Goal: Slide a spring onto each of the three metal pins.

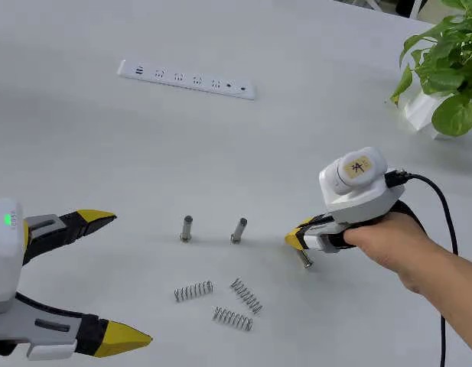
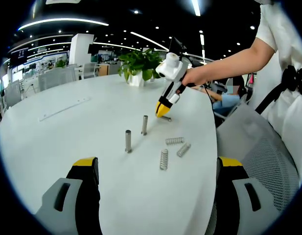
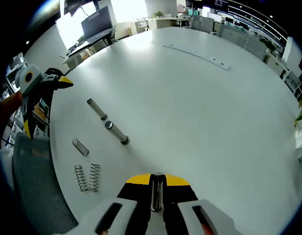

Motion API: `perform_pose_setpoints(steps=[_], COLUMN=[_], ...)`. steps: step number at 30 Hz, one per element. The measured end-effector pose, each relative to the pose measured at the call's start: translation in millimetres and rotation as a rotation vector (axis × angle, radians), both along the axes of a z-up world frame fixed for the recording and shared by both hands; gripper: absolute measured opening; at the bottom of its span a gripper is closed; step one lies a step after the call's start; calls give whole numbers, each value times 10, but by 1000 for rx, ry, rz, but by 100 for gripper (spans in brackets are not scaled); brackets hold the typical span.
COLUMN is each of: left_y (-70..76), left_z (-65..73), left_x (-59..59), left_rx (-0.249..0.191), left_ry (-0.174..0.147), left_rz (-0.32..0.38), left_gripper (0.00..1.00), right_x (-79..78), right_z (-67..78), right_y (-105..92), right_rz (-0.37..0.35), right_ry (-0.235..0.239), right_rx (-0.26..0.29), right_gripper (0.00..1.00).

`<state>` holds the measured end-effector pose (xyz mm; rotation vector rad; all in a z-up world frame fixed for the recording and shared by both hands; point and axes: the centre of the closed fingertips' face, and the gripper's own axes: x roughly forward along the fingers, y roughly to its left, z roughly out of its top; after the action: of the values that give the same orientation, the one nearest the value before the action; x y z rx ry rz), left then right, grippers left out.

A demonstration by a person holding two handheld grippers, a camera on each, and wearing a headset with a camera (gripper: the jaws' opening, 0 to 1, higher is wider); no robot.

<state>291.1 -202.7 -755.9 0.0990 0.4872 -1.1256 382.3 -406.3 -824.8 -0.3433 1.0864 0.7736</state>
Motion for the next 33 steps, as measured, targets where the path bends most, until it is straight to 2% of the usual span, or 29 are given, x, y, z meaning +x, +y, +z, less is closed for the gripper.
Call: perform_pose_setpoints(steps=[33], left_y=[-16], left_z=[0], left_x=[9], left_rx=[1], left_ry=[4], left_rz=[-1], left_gripper=[99], right_x=[-111], right_z=[203], right_y=[-126], right_rz=[-32], right_ry=[-93], right_rx=[88], right_gripper=[3])
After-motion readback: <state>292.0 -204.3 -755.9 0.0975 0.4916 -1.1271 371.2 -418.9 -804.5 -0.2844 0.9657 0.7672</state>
